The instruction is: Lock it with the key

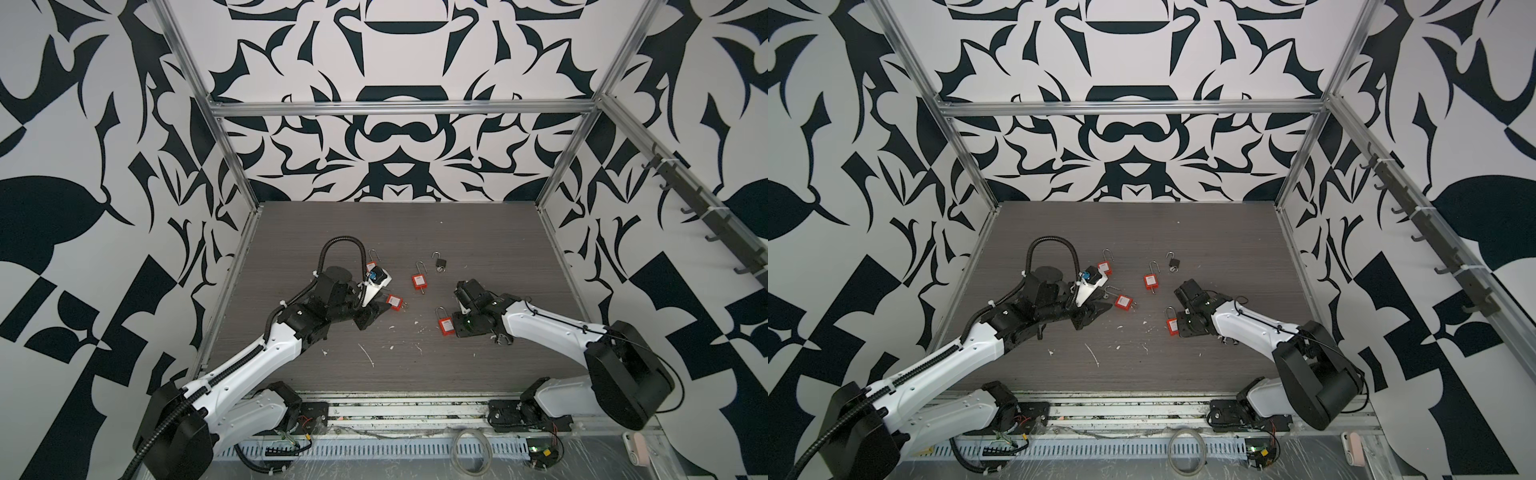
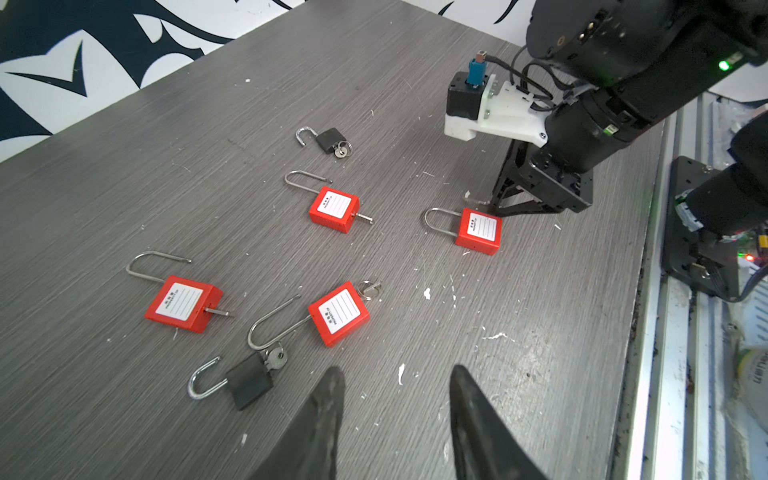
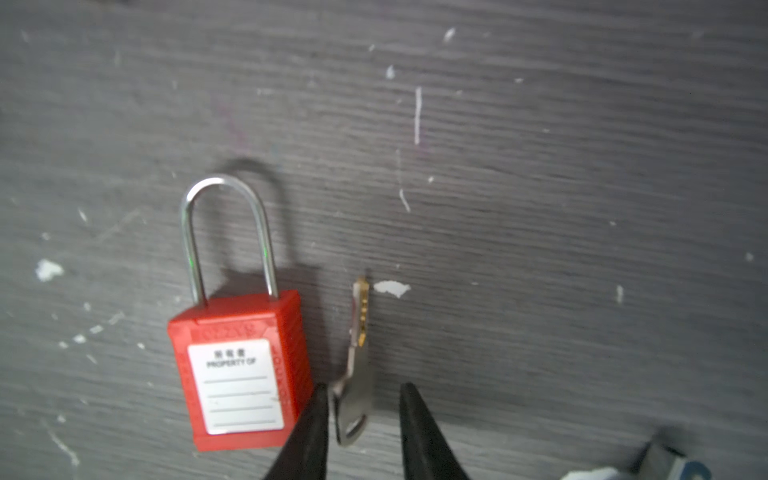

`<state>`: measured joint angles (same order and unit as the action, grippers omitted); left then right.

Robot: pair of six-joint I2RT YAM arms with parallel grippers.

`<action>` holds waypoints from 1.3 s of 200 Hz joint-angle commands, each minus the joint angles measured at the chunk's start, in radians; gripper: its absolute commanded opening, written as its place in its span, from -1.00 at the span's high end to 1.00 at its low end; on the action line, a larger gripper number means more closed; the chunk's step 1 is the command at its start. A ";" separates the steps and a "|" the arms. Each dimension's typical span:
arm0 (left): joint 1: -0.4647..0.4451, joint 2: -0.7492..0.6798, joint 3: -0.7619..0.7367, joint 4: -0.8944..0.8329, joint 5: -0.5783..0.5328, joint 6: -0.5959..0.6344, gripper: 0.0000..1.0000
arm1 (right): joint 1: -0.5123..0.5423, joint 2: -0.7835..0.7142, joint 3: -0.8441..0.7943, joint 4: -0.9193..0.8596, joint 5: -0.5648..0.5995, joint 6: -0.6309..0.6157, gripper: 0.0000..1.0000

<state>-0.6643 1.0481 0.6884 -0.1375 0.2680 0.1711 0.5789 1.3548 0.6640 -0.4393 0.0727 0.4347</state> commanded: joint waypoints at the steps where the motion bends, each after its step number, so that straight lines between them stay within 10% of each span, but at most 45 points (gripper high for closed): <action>1: -0.001 -0.023 -0.015 0.012 -0.003 -0.024 0.12 | 0.006 -0.078 0.023 0.005 0.074 -0.029 0.17; 75: 0.008 -0.044 -0.017 0.053 -0.102 -0.153 0.05 | 0.061 -0.067 0.227 -0.016 0.160 -0.098 -0.26; 155: 0.015 -0.046 -0.037 0.060 -0.156 -0.142 -0.15 | 0.065 0.355 0.529 0.014 -0.003 -0.099 -0.30; 260: 0.026 -0.022 -0.033 0.065 -0.052 -0.007 -0.20 | 0.070 0.615 0.765 -0.095 0.056 -0.061 -0.31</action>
<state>-0.6426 1.0241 0.6605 -0.0864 0.1799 0.1246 0.6441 1.9537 1.3727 -0.4740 0.0906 0.3489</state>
